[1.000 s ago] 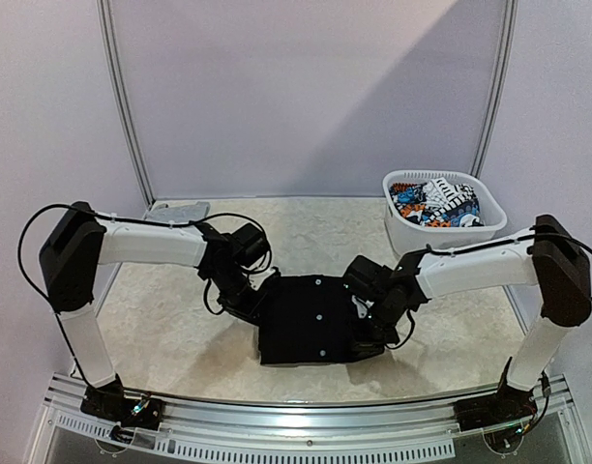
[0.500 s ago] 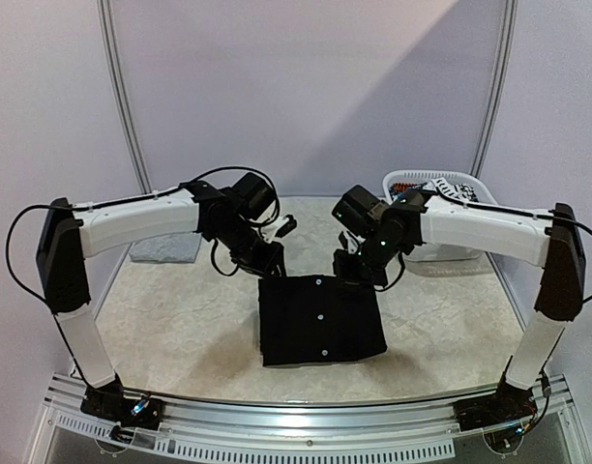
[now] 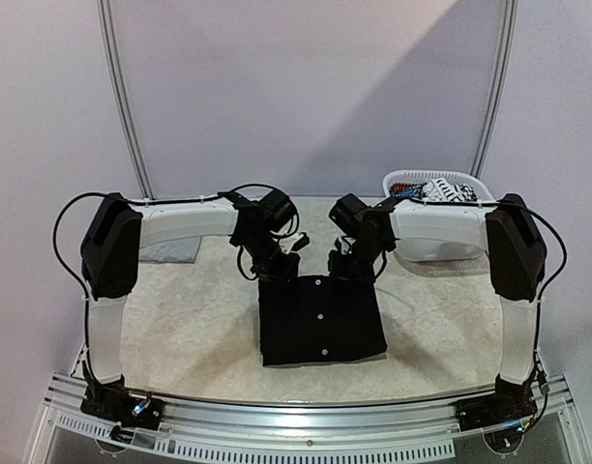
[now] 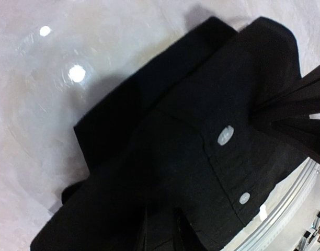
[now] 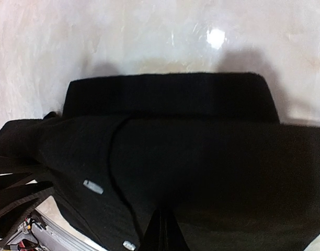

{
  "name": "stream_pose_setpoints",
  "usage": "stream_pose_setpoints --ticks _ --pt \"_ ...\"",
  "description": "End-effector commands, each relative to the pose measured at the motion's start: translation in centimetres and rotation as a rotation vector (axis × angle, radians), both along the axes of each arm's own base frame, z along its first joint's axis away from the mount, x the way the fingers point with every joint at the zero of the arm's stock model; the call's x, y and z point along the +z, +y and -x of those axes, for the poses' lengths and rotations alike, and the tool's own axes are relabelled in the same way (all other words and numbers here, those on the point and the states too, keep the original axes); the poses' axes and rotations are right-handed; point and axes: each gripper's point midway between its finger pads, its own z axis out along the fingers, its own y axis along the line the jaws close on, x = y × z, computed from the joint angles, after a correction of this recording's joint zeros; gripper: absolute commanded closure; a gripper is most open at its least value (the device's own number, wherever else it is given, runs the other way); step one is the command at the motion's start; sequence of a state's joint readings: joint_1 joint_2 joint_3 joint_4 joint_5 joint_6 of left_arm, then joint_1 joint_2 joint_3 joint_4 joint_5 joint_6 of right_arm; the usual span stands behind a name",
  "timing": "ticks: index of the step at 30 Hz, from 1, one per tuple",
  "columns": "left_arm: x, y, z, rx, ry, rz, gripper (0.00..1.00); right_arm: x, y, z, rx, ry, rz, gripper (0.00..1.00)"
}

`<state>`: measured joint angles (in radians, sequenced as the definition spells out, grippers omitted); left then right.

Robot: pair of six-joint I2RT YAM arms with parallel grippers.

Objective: Fold and stack the mixed laundry pile
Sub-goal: Smooth out the square-folded shirt at the center of the board.

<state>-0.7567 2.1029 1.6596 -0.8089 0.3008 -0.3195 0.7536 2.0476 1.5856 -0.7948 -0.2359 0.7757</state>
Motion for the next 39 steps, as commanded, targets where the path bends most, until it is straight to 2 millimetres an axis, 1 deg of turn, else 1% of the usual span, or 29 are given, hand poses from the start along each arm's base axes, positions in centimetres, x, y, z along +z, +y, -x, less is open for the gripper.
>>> stream_pose_setpoints --ticks 1,6,9,16,19,21,22,24,26,28,29,30,33,36,37,39 --pt "-0.4 0.6 -2.2 0.046 0.013 0.014 0.81 -1.4 0.0 -1.7 0.01 0.007 -0.024 1.0" --pt "-1.7 1.8 -3.8 0.09 0.044 0.023 0.81 -3.6 -1.3 -2.0 0.022 0.043 0.008 1.0" --pt "-3.1 2.9 -4.4 0.113 0.071 0.006 0.82 -4.8 -2.2 -2.2 0.022 0.063 0.026 1.0" --pt "-5.6 5.3 -3.6 0.129 0.107 -0.043 0.82 -6.2 -3.8 -2.0 0.034 0.091 0.082 1.0" --pt "-5.3 6.8 -3.9 0.157 0.098 -0.063 0.82 -6.5 -4.9 -1.7 0.041 0.096 0.135 1.0" --pt "-4.3 8.0 -4.3 0.177 0.073 -0.079 0.81 -6.3 -5.5 -1.4 0.046 0.098 0.164 1.0" --pt "-3.5 8.5 -4.6 0.185 0.056 -0.085 0.8 -5.9 -5.7 -1.4 0.047 0.092 0.17 1.0" --pt "-1.8 9.4 -4.8 0.195 0.019 -0.097 0.7 -5.0 -5.8 -1.5 0.052 0.078 0.167 1.0" --pt "0.1 10.0 -4.8 0.204 -0.027 -0.099 0.59 -3.4 -5.3 -1.7 0.065 0.055 0.139 0.99" --pt "1.8 10.5 -4.6 0.222 -0.062 -0.087 0.49 -1.8 -4.7 -2.0 0.08 0.028 0.103 0.95" --pt "2.4 10.8 -4.3 0.232 -0.071 -0.086 0.45 -0.6 -4.3 -2.2 0.088 0.009 0.085 0.93" --pt "3.5 10.9 -4.1 0.243 -0.091 -0.068 0.42 0.3 -3.9 -2.2 0.095 -0.004 0.074 0.9" --pt "4.6 11.5 -2.7 0.272 -0.097 -0.031 0.4 3.3 -3.0 -2.1 0.118 -0.054 0.072 0.85" --pt "4.6 12.2 -1.0 0.292 -0.083 -0.002 0.4 5.7 -1.3 -1.5 0.156 -0.104 0.077 0.79" --pt "4.5 12.4 -0.4 0.297 -0.078 0.003 0.4 6.6 -0.1 -0.9 0.181 -0.127 0.068 0.76" --pt "4.1 13.1 0.7 0.305 -0.072 0.005 0.4 7.5 1.7 0.4 0.226 -0.152 0.059 0.71"
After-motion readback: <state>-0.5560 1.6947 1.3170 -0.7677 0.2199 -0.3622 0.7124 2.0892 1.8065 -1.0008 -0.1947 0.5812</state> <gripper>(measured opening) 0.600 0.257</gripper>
